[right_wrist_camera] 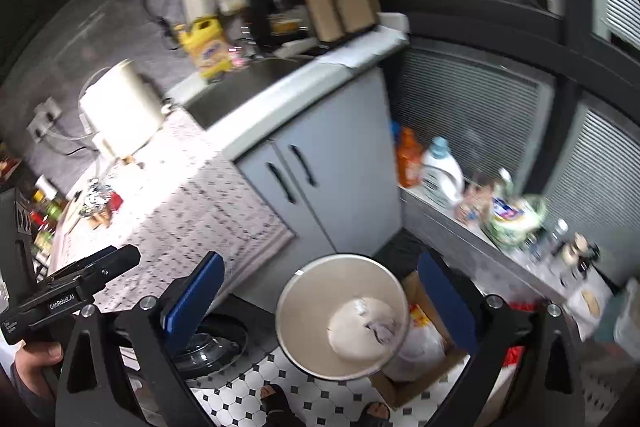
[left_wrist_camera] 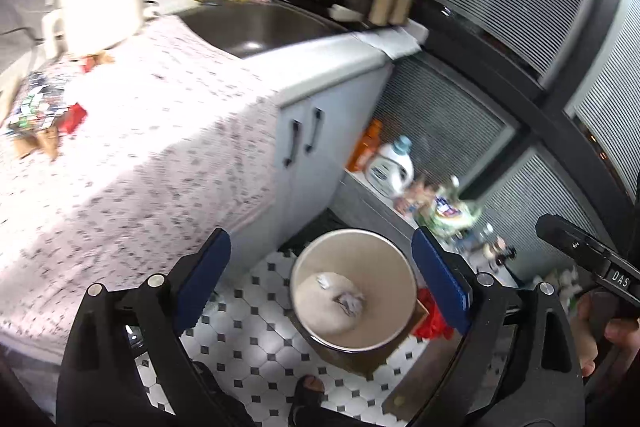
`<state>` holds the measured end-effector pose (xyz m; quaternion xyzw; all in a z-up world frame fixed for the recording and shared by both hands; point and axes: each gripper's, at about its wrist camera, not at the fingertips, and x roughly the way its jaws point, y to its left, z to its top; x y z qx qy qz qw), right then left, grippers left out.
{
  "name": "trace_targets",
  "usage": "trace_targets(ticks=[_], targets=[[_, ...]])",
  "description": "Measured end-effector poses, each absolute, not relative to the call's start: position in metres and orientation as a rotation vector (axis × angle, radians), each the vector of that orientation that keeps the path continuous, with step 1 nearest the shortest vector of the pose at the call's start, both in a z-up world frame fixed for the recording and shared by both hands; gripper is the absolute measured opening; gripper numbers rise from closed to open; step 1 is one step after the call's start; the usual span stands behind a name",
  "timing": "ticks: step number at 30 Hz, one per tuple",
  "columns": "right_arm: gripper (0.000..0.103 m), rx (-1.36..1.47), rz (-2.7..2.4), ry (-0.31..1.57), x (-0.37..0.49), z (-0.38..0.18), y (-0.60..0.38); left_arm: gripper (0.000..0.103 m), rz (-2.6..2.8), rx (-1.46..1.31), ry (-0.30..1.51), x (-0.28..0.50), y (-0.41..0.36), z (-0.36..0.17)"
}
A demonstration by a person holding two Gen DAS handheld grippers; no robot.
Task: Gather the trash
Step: 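Move both open tools back up over the trash pile on the counter, then close the left tool on the colourful foil snack wrapper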
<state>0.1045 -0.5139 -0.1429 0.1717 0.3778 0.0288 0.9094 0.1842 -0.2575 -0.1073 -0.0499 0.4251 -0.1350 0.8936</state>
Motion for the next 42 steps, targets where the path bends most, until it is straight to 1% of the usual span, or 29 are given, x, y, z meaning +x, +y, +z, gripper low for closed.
trace_targets(ticks=[13, 17, 25, 32, 36, 38, 42], targets=[[0.095, 0.286, 0.259, 0.743, 0.151, -0.122, -0.423, 0.092, -0.021, -0.204, 0.795, 0.157, -0.153, -0.079], [0.095, 0.253, 0.275, 0.724, 0.161, -0.118, -0.395, 0.092, 0.061, -0.241, 0.727, 0.148, -0.119, -0.068], [0.095, 0.188, 0.283, 0.699, 0.183, -0.106, -0.341, 0.091, 0.119, -0.315, 0.666, 0.157, -0.056, -0.063], [0.095, 0.145, 0.299, 0.682, 0.21, -0.093, -0.3, 0.083, 0.103, -0.385, 0.674, 0.191, -0.01, -0.073], [0.095, 0.138, 0.323, 0.718, 0.232, -0.091, -0.275, 0.077, 0.083, -0.432, 0.682, 0.214, 0.015, -0.081], [0.095, 0.124, 0.323, 0.734, 0.242, -0.09, -0.264, 0.071, 0.073, -0.47, 0.704, 0.227, 0.028, -0.09], [0.095, 0.105, 0.334, 0.765, 0.259, -0.089, -0.239, 0.065, 0.042, -0.545, 0.751, 0.252, 0.052, -0.11]])
